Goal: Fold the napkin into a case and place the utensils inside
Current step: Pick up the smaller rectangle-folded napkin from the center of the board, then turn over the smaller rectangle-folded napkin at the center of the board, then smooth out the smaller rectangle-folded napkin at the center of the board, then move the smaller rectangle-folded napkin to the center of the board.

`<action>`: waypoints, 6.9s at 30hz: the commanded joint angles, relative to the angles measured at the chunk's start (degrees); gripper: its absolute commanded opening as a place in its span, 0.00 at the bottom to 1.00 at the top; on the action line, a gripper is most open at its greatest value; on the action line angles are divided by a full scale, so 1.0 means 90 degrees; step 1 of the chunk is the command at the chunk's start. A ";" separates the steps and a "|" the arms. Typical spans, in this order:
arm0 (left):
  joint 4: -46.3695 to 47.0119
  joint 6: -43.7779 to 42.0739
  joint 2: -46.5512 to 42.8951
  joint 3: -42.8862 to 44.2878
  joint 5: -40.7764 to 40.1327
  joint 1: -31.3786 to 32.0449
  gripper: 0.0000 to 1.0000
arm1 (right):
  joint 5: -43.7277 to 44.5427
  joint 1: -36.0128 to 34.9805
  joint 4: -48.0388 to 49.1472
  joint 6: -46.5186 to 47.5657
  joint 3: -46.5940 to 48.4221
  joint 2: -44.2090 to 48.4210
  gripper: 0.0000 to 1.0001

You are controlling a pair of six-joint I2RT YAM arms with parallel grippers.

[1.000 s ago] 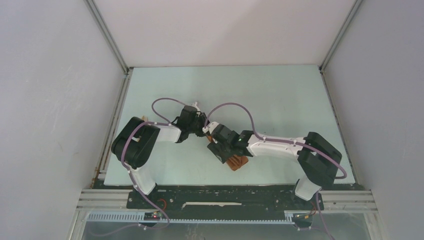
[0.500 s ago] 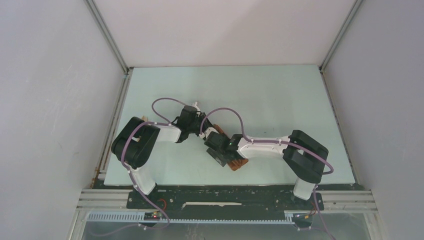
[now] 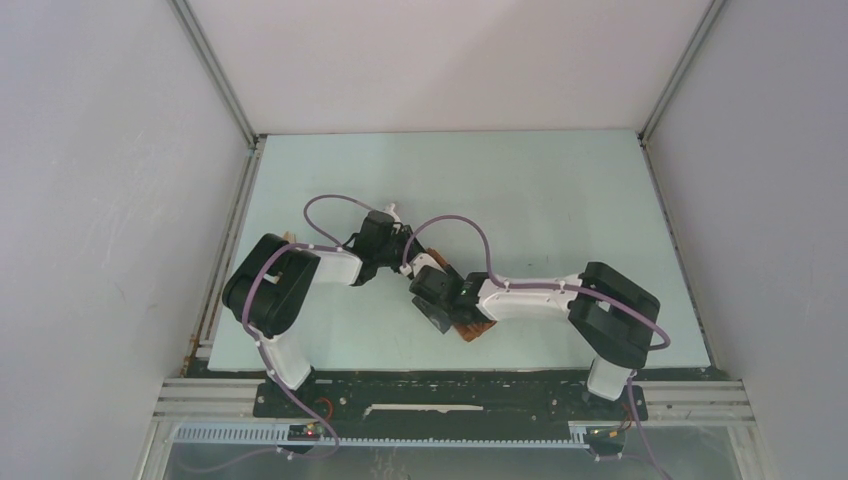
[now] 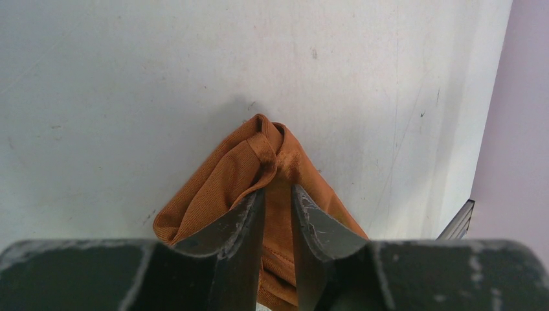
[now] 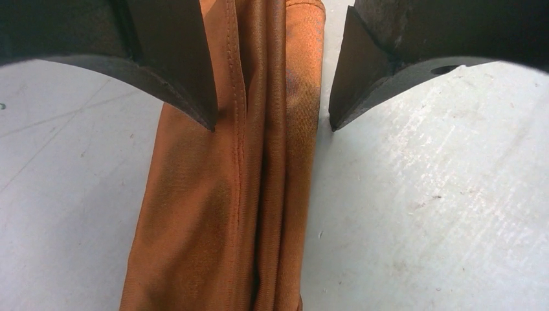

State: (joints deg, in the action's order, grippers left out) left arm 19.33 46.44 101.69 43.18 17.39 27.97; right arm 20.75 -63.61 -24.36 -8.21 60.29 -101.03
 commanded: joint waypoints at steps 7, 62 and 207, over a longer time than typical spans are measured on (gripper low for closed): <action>-0.0299 -0.0294 -0.0150 -0.0120 -0.0050 -0.0080 0.32 | -0.0774 0.0165 0.0899 -0.0594 -0.1076 0.0003 0.57; -0.3355 -0.3760 -0.3407 0.1490 -0.0016 0.2551 0.51 | -0.9179 0.5604 0.4171 -0.2788 -0.3357 0.0623 0.00; -0.1689 -0.0723 0.2200 0.5163 0.1913 0.1513 0.37 | -0.8851 0.8623 0.3881 -0.3714 0.1380 -0.2299 0.65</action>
State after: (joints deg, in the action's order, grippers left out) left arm -3.66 36.45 115.24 87.20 26.98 38.72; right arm -54.89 12.71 1.85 -35.09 70.98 -117.27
